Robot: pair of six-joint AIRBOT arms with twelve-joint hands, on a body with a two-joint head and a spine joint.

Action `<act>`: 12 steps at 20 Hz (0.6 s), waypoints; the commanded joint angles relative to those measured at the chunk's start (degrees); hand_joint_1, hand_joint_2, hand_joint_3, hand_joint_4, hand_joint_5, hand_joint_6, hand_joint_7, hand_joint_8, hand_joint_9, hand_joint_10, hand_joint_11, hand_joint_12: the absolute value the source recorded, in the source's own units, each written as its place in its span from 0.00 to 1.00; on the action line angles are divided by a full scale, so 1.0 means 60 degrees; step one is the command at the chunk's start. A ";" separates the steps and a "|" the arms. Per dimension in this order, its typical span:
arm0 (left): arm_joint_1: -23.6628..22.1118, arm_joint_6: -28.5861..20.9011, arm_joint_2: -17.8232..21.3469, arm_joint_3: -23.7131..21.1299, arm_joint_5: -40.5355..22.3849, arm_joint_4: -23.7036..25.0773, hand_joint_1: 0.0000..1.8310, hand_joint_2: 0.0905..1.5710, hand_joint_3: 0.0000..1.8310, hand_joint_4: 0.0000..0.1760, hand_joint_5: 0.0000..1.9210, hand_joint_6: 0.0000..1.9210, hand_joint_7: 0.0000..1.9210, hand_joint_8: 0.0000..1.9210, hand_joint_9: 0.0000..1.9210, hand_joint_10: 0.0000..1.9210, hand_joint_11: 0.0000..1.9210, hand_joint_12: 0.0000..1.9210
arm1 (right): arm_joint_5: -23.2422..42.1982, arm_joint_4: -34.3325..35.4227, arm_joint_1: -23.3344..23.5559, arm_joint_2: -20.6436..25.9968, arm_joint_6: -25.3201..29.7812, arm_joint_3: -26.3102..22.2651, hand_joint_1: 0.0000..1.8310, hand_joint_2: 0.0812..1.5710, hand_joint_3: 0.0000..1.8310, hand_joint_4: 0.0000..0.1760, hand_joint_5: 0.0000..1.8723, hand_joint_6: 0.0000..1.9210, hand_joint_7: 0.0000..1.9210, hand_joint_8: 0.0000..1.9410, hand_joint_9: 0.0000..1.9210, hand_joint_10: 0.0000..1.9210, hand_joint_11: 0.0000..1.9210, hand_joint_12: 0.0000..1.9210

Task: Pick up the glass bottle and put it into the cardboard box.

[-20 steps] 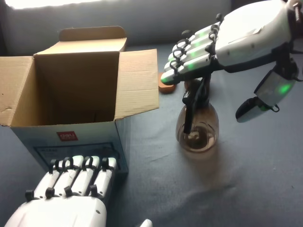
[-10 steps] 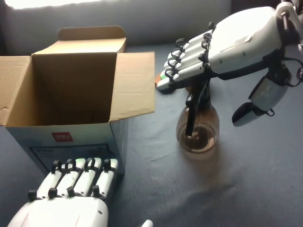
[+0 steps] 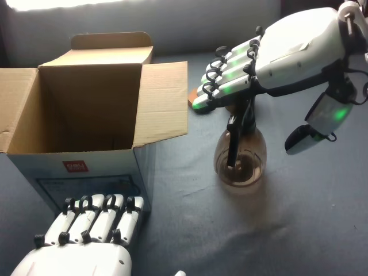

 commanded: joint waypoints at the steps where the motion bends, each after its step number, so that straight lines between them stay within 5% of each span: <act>1: -0.0011 -0.0042 -0.0052 -0.0040 -0.0612 0.0839 0.00 0.84 0.00 0.00 0.02 0.00 0.02 0.00 0.01 0.00 0.00 0.12 | -0.0320 0.0312 0.0003 0.0042 0.0024 -0.0030 0.46 0.51 0.16 0.00 0.00 0.00 0.00 0.00 0.00 0.00 0.00 0.00; 6: -0.0001 -0.0043 -0.0050 -0.0085 -0.0612 0.0835 0.01 0.83 0.00 0.00 0.01 0.00 0.01 0.00 0.00 0.00 0.00 0.04 | -0.0538 0.0278 -0.0098 0.0010 0.0018 -0.0029 0.48 0.46 0.27 0.00 0.00 0.00 0.00 0.00 0.00 0.00 0.00 0.00; 12: -0.0008 -0.0044 -0.0051 -0.0120 -0.0612 0.0831 0.01 0.83 0.00 0.00 0.02 0.00 0.01 0.00 0.00 0.00 0.00 0.05 | -0.0552 0.0285 0.0096 0.0050 0.0433 -0.0027 0.49 0.43 0.31 0.00 0.00 0.00 0.00 0.00 0.00 0.00 0.00 0.00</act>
